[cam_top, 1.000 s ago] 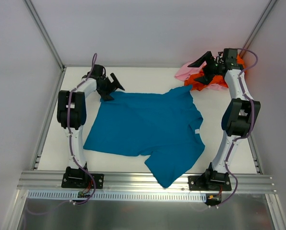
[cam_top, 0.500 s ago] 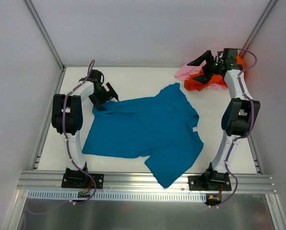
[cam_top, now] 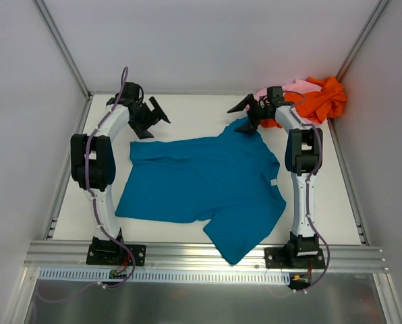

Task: Fold and stack the t-shirts
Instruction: Flatten out the tshirt

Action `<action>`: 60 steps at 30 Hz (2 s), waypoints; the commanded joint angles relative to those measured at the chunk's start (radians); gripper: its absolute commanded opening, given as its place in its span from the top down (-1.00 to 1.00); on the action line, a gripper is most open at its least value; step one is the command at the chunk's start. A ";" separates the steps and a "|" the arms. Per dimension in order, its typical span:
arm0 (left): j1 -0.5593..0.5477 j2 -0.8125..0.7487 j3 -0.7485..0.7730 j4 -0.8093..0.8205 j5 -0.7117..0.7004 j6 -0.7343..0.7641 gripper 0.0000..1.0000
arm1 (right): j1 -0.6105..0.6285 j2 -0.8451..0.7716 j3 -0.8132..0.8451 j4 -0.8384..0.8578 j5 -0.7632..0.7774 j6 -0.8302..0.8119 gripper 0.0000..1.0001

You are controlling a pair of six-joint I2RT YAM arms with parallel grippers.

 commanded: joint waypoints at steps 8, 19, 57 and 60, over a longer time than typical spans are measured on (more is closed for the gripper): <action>-0.003 -0.059 0.026 -0.011 0.083 -0.005 -0.97 | -0.025 -0.009 -0.015 -0.074 0.033 -0.055 -0.99; -0.001 -0.001 0.083 0.016 0.132 -0.022 -0.97 | -0.085 -0.216 -0.261 -0.246 0.147 -0.253 -0.99; 0.023 -0.036 0.032 0.046 0.198 0.018 -0.97 | -0.010 -0.052 -0.020 -0.166 0.101 -0.149 -0.99; 0.022 -0.044 0.023 0.052 0.197 0.020 -0.97 | -0.018 -0.092 -0.058 -0.184 0.112 -0.176 -0.99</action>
